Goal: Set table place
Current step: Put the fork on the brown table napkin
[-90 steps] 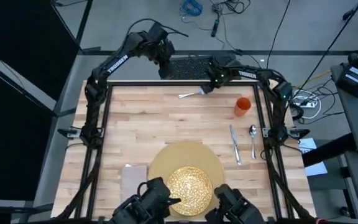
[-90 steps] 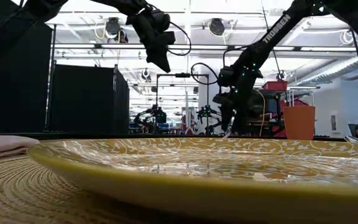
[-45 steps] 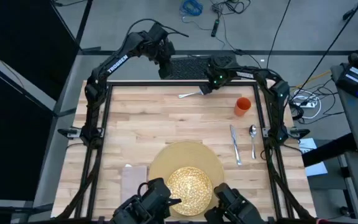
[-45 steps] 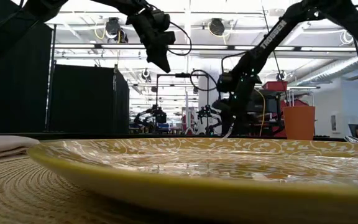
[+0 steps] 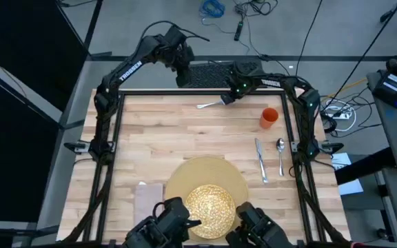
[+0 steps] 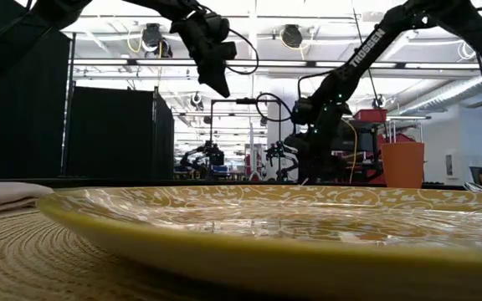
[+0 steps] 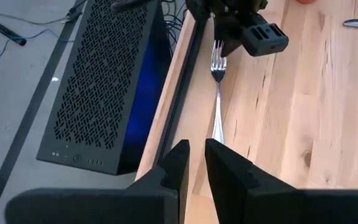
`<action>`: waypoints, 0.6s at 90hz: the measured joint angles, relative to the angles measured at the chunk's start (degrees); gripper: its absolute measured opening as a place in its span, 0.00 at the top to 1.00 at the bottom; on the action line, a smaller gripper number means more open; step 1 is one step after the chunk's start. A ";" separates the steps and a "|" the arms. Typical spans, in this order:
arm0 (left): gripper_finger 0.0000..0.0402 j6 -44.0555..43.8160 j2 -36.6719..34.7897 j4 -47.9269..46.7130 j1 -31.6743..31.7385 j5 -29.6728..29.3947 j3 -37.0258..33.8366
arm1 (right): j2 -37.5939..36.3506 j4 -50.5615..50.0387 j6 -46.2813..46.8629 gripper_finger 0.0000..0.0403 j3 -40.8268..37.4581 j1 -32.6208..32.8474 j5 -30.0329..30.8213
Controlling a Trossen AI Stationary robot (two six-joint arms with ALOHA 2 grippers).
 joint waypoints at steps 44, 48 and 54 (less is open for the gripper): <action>0.90 -0.02 0.02 -0.02 0.00 -0.02 0.00 | -0.24 0.18 -5.94 1.00 0.07 0.27 -0.79; 0.90 -0.02 0.02 0.00 0.00 -0.02 0.00 | -0.50 -0.15 -6.73 1.00 0.07 0.44 -0.53; 0.90 0.04 0.02 0.07 0.00 -0.04 0.00 | -1.44 -0.63 -7.26 1.00 0.04 0.66 -0.09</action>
